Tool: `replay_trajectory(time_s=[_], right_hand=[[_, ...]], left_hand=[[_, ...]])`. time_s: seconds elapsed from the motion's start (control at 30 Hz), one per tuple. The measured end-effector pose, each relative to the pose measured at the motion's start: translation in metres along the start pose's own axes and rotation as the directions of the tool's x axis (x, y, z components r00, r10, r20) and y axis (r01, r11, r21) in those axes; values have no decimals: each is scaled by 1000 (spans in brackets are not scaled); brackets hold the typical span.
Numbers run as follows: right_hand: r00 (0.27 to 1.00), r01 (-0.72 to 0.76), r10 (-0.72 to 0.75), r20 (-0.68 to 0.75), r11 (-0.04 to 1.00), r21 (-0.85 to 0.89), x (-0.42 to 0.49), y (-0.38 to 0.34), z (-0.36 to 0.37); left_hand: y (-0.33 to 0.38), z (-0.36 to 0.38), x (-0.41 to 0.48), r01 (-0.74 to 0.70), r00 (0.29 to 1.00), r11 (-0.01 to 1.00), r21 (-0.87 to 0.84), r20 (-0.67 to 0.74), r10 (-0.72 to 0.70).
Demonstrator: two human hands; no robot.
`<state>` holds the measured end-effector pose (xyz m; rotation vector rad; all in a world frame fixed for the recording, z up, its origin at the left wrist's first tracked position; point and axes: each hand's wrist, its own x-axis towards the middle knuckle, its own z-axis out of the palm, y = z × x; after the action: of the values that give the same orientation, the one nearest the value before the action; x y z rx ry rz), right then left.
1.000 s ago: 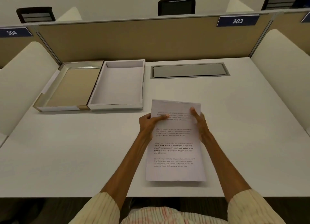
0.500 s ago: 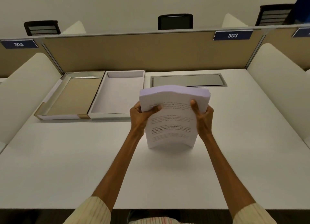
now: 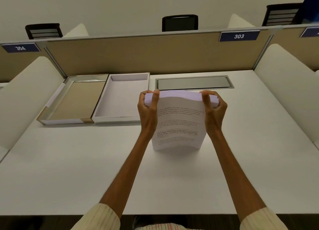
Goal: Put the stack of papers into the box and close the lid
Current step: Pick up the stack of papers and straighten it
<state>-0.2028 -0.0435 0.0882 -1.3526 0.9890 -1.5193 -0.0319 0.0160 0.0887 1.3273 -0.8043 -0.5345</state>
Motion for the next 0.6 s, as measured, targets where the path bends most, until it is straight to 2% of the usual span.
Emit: replay_trajectory(time_s=[0.1,0.23,0.37,0.43,0.6], right_hand=[[989,-76,76,127,997,-4,-5,16,-9],[964,-209,205,169,978,6,-26,45,-15],[968,-219,209,142,974,59,-21,38,-18],[966,-206,192,171,976,71,-21,35,-19],[960,-231,220,174,972,41,-37,52,-27]], left_hand=[[-17,-7,-10,8,997,1000,-24,72,-6],[-51,-15,-24,70,991,998,-9,113,-69],[-44,-8,-19,40,993,997,-73,115,-31],[-47,-10,-15,55,990,994,-93,135,-43],[-64,-15,-22,77,985,996,-53,156,-68]])
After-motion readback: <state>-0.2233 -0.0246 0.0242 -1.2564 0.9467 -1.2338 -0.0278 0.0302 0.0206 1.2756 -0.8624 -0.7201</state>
